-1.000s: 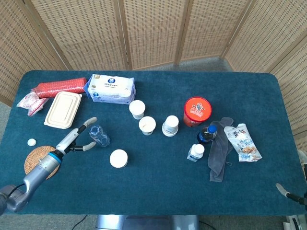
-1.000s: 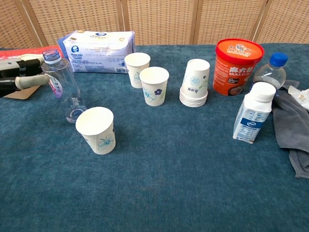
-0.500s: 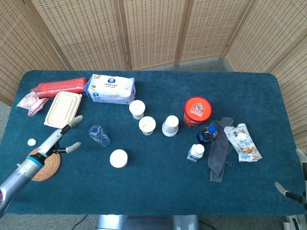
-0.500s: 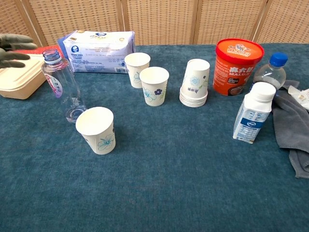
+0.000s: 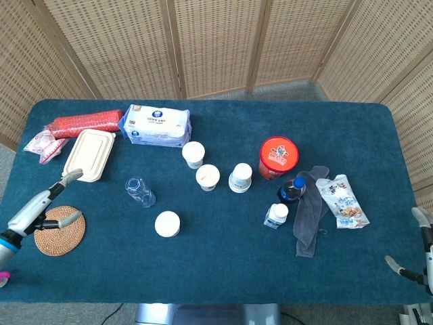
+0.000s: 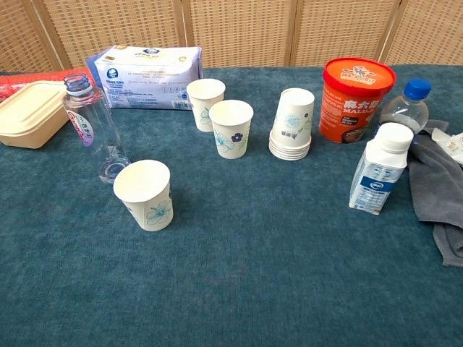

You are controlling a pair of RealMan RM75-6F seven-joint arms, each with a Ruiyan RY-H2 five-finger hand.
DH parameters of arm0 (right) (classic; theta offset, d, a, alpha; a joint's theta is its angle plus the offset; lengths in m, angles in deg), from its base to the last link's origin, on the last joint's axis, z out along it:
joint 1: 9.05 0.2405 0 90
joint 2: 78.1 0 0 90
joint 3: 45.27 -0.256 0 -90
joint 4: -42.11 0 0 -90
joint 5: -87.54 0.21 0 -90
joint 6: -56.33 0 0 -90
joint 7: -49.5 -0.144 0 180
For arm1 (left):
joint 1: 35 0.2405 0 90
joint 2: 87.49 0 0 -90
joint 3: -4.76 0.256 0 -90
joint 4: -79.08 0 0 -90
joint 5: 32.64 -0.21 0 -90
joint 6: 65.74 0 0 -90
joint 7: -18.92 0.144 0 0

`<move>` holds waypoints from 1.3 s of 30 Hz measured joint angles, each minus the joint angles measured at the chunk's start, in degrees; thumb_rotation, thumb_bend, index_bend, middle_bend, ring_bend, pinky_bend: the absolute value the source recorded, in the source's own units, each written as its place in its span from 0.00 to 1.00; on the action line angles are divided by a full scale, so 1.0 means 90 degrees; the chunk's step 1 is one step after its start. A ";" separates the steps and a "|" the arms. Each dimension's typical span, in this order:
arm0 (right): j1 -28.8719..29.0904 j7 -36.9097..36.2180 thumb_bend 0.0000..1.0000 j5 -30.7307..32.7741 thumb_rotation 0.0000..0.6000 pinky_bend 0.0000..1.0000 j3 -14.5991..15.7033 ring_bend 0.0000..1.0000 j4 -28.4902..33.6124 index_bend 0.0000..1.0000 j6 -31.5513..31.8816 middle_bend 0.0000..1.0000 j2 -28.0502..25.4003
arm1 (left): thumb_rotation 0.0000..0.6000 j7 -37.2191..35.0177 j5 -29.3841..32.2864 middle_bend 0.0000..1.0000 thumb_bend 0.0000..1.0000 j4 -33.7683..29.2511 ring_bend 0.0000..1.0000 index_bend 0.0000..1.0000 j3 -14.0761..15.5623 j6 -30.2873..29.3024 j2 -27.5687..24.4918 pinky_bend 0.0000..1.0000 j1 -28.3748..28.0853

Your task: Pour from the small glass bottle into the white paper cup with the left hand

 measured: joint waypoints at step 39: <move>0.0241 0.1268 0.16 0.0201 1.00 0.00 -0.0206 0.00 -0.0643 0.00 0.0078 0.07 0.0623 | 0.61 0.6345 0.1394 0.00 0.36 -0.1040 0.00 0.00 -0.0573 -0.1474 0.0477 0.00 0.1964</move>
